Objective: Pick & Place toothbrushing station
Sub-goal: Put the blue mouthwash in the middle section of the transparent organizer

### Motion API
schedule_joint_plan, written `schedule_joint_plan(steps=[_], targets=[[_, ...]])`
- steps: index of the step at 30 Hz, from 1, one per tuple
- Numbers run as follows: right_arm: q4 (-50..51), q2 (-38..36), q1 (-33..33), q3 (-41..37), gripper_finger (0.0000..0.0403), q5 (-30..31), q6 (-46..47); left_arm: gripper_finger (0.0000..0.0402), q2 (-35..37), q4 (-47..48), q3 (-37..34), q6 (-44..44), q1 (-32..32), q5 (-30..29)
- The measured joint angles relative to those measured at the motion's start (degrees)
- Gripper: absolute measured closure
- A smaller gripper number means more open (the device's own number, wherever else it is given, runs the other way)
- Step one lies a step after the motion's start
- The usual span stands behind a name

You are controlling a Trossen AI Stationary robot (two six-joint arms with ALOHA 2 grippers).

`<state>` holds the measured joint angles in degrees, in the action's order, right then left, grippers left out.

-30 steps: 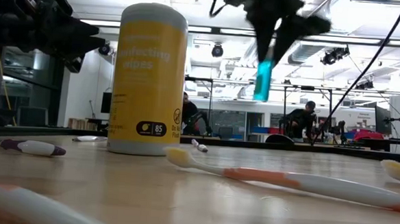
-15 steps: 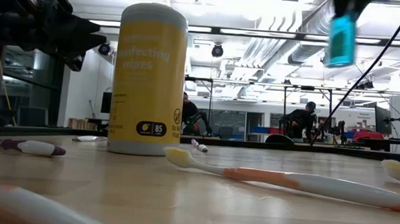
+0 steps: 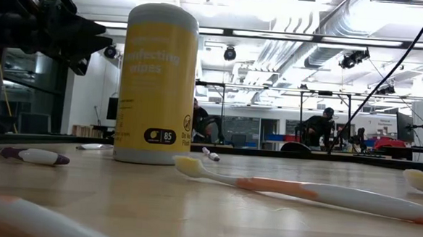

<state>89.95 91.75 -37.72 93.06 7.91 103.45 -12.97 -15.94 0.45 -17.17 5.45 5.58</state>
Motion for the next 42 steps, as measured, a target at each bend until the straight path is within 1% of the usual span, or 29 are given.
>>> schedule_joint_plan(steps=[3, 6, 25, 30, 35, 42], targets=[[0.07, -1.06, -1.94, 0.00, 0.0312, 2.11, 3.34, 0.0271, 0.00, 0.02, 0.00, 0.00, 0.00, -0.02], [0.05, -1.04, -3.03, 0.00, 0.0312, 2.59, 4.91, 0.0271, 0.00, 0.01, 0.00, 0.00, 0.00, -0.04], [0.07, -1.01, -3.05, 0.00, 0.0312, 2.40, 4.49, 0.0271, 0.00, 0.00, 0.00, 0.00, 0.00, -0.04], [0.05, -1.01, -3.11, -0.09, 0.0312, 0.26, 5.69, 0.0271, 0.00, 0.02, 0.00, 0.00, 0.00, -0.04], [-0.07, -0.99, -4.32, -2.62, 0.0312, -2.56, 7.83, 0.0271, 0.00, 0.01, 0.00, 0.00, 0.00, -0.04], [-2.15, -0.96, -6.78, -6.19, 0.0312, -3.00, 10.86, 0.0271, 0.00, 0.01, 0.00, 0.00, 0.00, -0.04]])
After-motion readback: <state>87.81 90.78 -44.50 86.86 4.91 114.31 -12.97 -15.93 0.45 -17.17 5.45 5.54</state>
